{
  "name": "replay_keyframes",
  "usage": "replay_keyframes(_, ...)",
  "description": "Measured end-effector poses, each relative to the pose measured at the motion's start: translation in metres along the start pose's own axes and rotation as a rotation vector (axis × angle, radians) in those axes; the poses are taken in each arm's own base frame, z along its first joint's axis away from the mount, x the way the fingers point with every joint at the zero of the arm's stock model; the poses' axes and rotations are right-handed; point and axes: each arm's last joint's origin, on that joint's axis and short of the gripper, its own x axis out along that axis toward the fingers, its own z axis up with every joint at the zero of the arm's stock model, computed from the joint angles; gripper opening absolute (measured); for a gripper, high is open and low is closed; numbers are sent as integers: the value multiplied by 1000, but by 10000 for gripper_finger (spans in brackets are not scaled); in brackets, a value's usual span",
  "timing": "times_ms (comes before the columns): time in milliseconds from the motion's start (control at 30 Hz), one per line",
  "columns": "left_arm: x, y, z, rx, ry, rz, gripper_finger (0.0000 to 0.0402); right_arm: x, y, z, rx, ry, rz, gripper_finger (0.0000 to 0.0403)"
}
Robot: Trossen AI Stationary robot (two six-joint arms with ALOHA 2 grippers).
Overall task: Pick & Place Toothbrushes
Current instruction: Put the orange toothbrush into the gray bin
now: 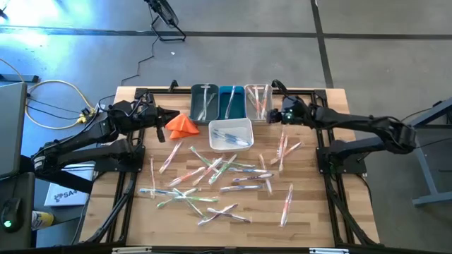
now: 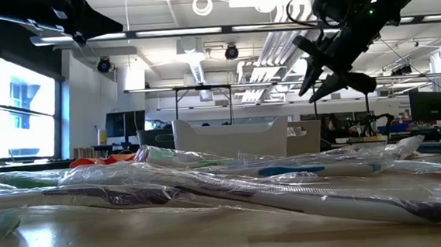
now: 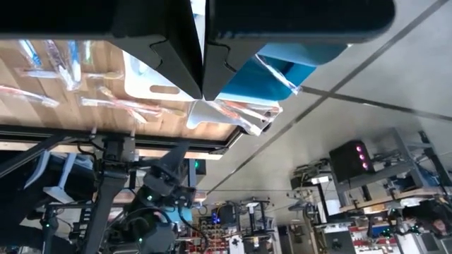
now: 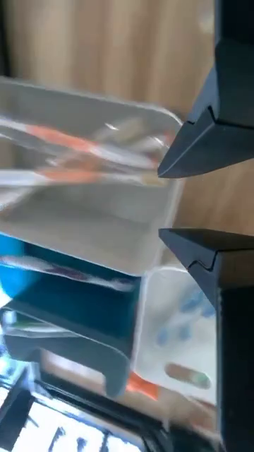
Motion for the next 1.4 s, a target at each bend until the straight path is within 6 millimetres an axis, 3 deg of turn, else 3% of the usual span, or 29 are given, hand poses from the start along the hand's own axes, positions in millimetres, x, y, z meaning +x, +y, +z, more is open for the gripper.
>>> replay_keyframes(300,0,0,0,44,0,2,8,-1,23,-9,52,80,131,110)
replay_keyframes(467,0,0,0,54,3,2,8,-9,32,-21,93,174,84,86)
replay_keyframes(767,0,0,0,61,4,2,8,-19,8,-50,166,379,-240,68)
replay_keyframes(967,0,0,0,62,0,2,8,-24,-5,-53,137,352,-405,69)
replay_keyframes(1400,0,1,0,81,9,35,8,-21,-20,-59,29,344,-471,70)
